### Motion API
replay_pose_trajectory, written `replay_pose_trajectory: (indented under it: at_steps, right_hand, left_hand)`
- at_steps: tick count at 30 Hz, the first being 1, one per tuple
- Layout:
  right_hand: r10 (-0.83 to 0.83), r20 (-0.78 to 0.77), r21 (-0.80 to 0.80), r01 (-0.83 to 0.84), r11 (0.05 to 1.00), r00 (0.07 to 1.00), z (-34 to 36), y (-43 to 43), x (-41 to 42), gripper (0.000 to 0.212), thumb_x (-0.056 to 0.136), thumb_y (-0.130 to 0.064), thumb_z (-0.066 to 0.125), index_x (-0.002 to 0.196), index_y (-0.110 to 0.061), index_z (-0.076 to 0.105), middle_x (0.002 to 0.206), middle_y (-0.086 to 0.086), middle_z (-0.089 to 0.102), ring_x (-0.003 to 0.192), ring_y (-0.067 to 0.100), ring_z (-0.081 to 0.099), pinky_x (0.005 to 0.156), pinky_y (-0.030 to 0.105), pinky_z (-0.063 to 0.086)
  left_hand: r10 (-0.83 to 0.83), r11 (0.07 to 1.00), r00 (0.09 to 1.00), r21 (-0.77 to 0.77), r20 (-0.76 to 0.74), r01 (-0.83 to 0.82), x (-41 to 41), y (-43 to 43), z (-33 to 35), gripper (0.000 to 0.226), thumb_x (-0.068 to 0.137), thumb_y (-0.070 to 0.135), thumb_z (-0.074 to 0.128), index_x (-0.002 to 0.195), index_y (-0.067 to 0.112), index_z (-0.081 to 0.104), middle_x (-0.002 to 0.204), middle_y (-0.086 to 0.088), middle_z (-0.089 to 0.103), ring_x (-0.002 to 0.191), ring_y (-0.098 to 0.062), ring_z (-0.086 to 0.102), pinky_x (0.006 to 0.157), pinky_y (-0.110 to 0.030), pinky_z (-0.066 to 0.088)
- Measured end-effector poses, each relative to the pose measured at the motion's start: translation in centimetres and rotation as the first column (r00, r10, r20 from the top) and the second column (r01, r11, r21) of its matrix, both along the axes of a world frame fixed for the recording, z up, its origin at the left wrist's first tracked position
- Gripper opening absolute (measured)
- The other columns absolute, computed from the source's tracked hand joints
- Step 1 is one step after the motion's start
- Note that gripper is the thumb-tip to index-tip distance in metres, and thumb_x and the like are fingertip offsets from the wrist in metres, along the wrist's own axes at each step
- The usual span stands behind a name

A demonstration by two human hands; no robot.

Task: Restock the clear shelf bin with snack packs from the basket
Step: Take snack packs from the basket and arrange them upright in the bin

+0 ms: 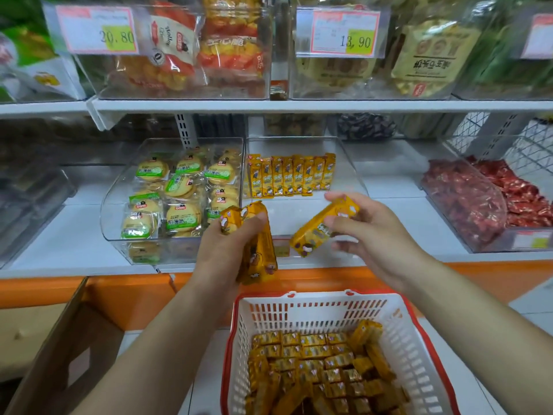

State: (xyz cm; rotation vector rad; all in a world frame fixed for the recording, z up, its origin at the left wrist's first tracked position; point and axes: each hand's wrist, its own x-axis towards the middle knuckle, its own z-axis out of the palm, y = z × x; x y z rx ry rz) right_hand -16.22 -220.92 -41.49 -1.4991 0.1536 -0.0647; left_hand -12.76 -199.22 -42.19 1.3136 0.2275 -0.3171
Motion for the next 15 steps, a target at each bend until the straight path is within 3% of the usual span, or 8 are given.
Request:
replay_pose_trajectory:
  at_steps: [3,6,10,15]
  right_hand:
    - [-0.076,0.061,-0.245,0.088,0.965,0.995,0.0,0.0,4.6,0.058,0.077,-0.013,0.083,0.13,-0.017,0.06,0.111,0.012,0.067,0.079,0.019,0.068,0.07,0.032,0.054]
    - [-0.007,0.156,-0.503,0.086,0.86,0.988,-0.7,1.2,10.5,0.046,0.076,-0.01,0.085,0.115,-0.02,0.061,0.097,0.004,0.069,0.069,0.014,0.065,0.07,0.035,0.054]
    - [0.084,0.175,-0.82,0.098,0.564,0.981,-2.7,2.6,18.6,0.049,0.074,-0.016,0.085,0.119,-0.021,0.064,0.106,0.005,0.07,0.095,0.023,0.066,0.078,0.025,0.045]
    - [0.019,0.09,-0.904,0.073,0.421,0.996,-5.9,2.8,25.9,0.055,0.082,-0.021,0.079,0.133,-0.018,0.058,0.132,0.014,0.056,0.121,0.029,0.054,0.1,0.03,0.042]
  left_hand:
    - [0.045,0.997,0.998,0.06,0.045,-0.047,0.8,1.0,0.0,0.043,0.082,0.035,0.082,0.117,0.019,0.064,0.102,-0.015,0.078,0.083,-0.038,0.076,0.053,-0.038,0.058]
    - [0.063,0.993,0.995,0.09,0.074,-0.069,1.6,2.0,-0.1,0.045,0.08,0.037,0.083,0.117,0.019,0.064,0.104,-0.016,0.076,0.087,-0.041,0.075,0.055,-0.039,0.059]
    - [0.073,0.989,0.992,0.122,0.1,-0.085,2.4,3.3,-0.5,0.046,0.08,0.038,0.082,0.117,0.017,0.064,0.101,-0.015,0.078,0.085,-0.038,0.076,0.059,-0.042,0.061]
    - [0.067,0.989,0.994,0.129,0.081,-0.077,3.2,4.1,-1.5,0.049,0.076,0.042,0.085,0.116,0.025,0.063,0.104,-0.012,0.077,0.089,-0.036,0.076,0.067,-0.051,0.063]
